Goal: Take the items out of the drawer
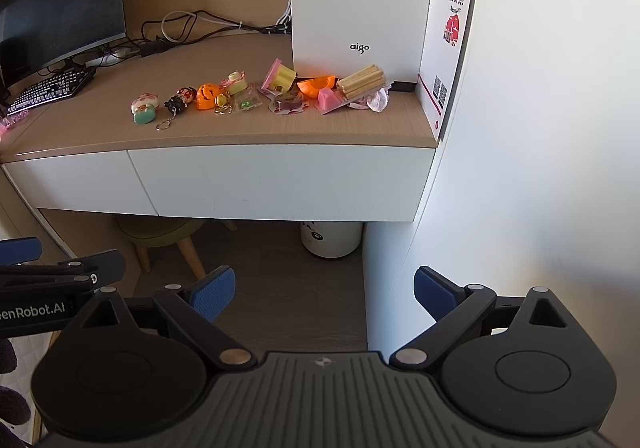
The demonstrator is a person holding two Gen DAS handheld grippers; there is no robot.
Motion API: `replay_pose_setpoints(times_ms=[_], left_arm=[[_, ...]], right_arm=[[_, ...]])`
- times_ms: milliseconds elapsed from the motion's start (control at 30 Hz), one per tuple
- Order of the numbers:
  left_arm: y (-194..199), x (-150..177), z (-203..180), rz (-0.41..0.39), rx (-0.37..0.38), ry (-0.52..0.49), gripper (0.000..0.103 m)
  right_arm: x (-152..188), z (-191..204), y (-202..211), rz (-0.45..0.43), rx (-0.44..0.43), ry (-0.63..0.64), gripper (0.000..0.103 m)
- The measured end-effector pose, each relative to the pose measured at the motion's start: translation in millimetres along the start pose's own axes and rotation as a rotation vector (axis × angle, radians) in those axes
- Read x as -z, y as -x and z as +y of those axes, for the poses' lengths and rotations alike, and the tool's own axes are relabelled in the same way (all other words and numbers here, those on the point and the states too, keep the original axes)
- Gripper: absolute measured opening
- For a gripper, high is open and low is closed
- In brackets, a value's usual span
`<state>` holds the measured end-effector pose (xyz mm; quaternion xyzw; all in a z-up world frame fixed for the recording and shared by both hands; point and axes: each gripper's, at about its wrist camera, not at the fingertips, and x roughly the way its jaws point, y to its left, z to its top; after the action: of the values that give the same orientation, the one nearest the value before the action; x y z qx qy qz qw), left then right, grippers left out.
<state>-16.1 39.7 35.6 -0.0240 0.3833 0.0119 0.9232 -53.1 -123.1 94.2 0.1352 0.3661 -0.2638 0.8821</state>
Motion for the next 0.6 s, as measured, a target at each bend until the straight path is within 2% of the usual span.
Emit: replay_pose_setpoints(times_ms=[600], left_arm=[[4.5,0.4,2.1,-0.007,-0.004,0.011,0.103]], right_arm=[[2.5,2.0,1.8,-0.007,-0.001,0.003,0.097]])
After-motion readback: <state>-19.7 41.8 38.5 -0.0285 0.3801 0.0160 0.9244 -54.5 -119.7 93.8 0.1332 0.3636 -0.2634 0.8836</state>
